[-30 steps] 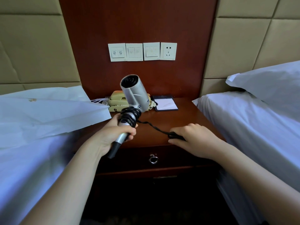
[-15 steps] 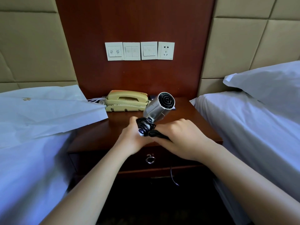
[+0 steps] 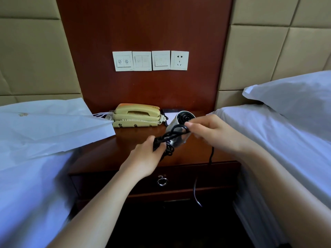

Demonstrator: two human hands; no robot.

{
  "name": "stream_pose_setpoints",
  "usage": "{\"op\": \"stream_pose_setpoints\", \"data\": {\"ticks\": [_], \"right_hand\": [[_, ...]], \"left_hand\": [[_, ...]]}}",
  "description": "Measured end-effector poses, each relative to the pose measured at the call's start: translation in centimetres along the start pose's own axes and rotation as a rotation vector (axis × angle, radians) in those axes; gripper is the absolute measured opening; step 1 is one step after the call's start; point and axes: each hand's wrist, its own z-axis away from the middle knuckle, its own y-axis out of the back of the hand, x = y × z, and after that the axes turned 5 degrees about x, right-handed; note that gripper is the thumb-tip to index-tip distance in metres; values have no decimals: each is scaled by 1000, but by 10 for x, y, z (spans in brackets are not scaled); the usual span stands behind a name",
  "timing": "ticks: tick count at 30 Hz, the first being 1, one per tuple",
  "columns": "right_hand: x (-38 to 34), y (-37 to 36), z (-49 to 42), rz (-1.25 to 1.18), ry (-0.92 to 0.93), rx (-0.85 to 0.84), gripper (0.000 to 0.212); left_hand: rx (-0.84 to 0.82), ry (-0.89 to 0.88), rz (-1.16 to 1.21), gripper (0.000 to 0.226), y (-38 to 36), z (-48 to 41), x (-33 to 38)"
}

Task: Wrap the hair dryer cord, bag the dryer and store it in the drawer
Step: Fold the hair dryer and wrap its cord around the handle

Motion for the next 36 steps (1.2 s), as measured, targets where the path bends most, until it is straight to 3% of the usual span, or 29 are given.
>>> {"op": "stream_pose_setpoints", "data": {"ticks": [4, 6, 9, 15, 20, 25, 28, 33, 36], "right_hand": [[16, 5, -1, -46, -3, -33, 12], [24, 3, -3, 41, 35, 38, 28], [26, 9, -4, 171, 101, 168, 35], [55, 48, -4, 229, 17, 524, 50], [90, 50, -7, 392, -83, 570, 53], [113, 33, -5, 581, -279, 330, 52], [118, 19, -1, 642, -385, 130, 52], [118, -10, 5, 524, -400, -260, 39], [115, -34, 7, 260, -416, -462, 34]], "left_hand": [[12, -3, -99, 34, 6, -2, -4], [22, 3, -148, 36, 9, -3, -7], [14, 5, -158, 36, 13, -4, -11], [18, 93, -55, 42, 36, -9, -32], [14, 150, 43, 37, 46, -9, -49], [81, 232, 104, 36, 53, -9, -54], [97, 219, -8, 34, 48, -6, -50], [169, 161, -86, 31, 39, -6, -37], [209, 110, -136, 37, 32, -8, -29]]}}
